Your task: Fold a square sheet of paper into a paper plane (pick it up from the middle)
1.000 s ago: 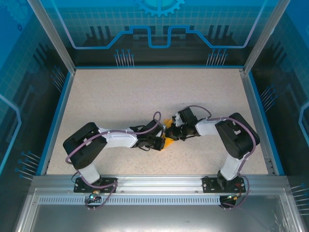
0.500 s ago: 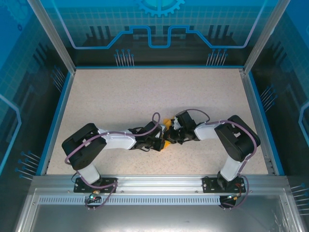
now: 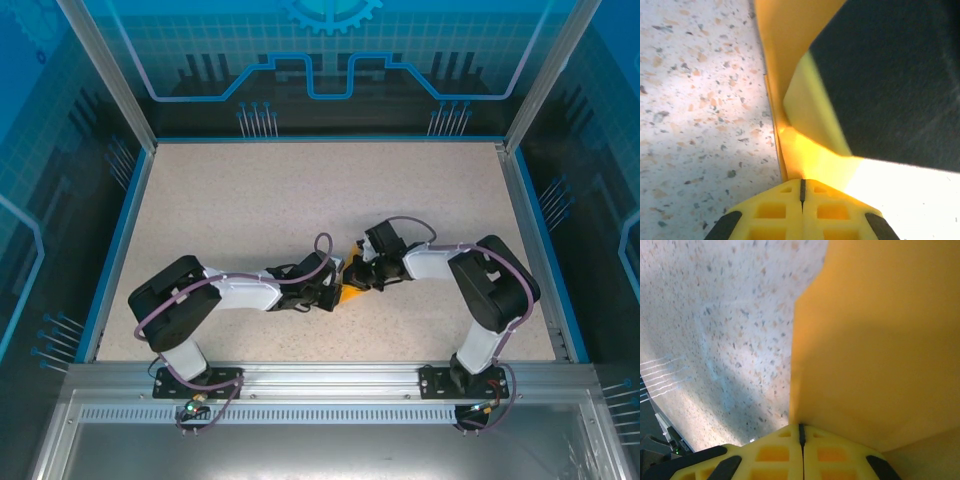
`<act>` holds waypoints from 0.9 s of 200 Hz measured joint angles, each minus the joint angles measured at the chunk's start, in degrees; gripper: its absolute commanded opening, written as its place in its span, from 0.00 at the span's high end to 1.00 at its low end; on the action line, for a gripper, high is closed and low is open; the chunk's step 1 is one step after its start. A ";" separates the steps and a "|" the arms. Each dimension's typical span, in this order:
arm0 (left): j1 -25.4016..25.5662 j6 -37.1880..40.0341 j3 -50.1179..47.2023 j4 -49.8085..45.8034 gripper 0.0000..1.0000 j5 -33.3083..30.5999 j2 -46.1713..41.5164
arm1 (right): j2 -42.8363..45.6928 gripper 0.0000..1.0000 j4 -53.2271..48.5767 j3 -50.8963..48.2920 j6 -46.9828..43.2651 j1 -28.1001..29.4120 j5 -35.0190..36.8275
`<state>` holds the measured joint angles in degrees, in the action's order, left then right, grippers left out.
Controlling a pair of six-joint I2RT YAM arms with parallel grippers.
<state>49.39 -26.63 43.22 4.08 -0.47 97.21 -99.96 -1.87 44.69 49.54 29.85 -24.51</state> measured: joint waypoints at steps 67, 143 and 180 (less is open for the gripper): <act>0.02 0.04 -0.52 0.87 1.00 -0.42 -0.13 | -0.57 0.94 0.57 0.02 -1.86 -4.61 -1.46; 0.02 0.33 -0.63 1.03 1.00 -0.42 -0.15 | -2.49 0.94 2.99 0.00 -3.17 -9.35 -6.05; 0.02 1.20 -0.63 1.03 1.00 -0.42 -0.15 | -2.99 0.94 3.48 0.11 -3.91 -11.39 -7.15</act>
<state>49.41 -25.43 42.59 5.10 -0.89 97.06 -102.96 1.61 44.80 45.63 18.46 -31.66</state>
